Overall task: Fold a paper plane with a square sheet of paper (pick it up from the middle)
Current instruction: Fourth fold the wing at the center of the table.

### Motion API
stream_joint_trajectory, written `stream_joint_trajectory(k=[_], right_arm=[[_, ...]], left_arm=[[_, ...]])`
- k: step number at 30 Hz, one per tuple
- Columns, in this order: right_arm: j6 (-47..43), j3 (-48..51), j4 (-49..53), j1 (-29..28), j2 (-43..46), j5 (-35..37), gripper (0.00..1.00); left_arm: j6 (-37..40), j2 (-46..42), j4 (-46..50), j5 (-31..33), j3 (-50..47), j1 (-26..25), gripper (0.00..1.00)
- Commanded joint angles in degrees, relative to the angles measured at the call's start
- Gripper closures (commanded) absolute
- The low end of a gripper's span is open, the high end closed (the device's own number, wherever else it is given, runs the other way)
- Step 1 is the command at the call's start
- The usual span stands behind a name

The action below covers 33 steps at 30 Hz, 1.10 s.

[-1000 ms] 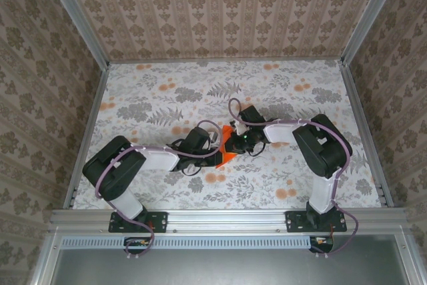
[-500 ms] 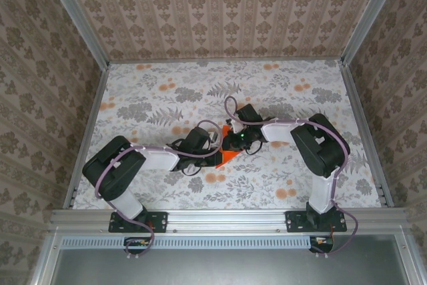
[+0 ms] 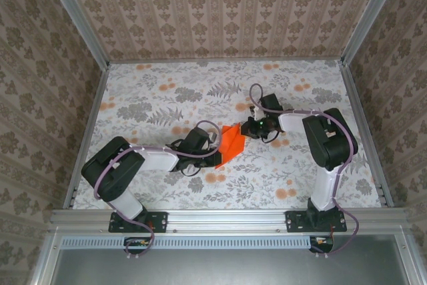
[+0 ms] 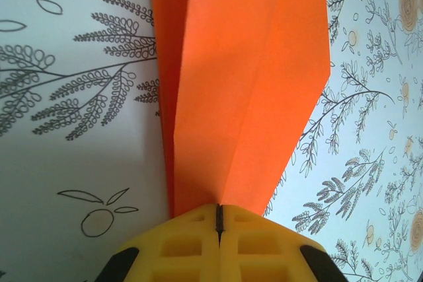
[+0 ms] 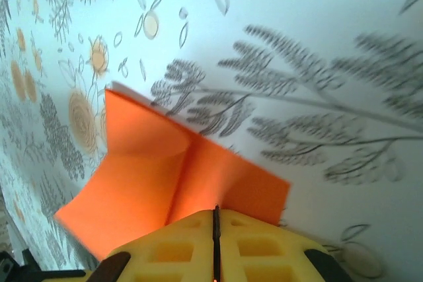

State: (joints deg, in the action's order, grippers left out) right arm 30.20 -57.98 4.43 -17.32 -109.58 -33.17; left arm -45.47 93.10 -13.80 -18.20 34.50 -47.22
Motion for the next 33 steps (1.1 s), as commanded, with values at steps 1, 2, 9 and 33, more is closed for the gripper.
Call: stream_joint_trajectory(k=[1,2,9,33], right_arm=[[0.5,-0.8,-2.7,-0.3,2.4,1.4,0.9],[0.6,-0.1,-3.2,-0.7,4.2,1.4,0.9],[0.0,3.5,-1.7,-8.6,9.8,3.8,0.9],[3.2,1.6,-6.4,-4.2,-3.2,7.2,0.91]], left_arm=[[-0.3,1.4,8.9,0.5,-2.7,-0.2,1.0],[0.0,1.5,9.0,0.4,-2.4,-0.2,1.0],[1.1,2.0,9.6,0.4,-1.0,-0.2,1.0],[0.4,1.4,11.3,-1.0,-3.2,-0.2,1.0]])
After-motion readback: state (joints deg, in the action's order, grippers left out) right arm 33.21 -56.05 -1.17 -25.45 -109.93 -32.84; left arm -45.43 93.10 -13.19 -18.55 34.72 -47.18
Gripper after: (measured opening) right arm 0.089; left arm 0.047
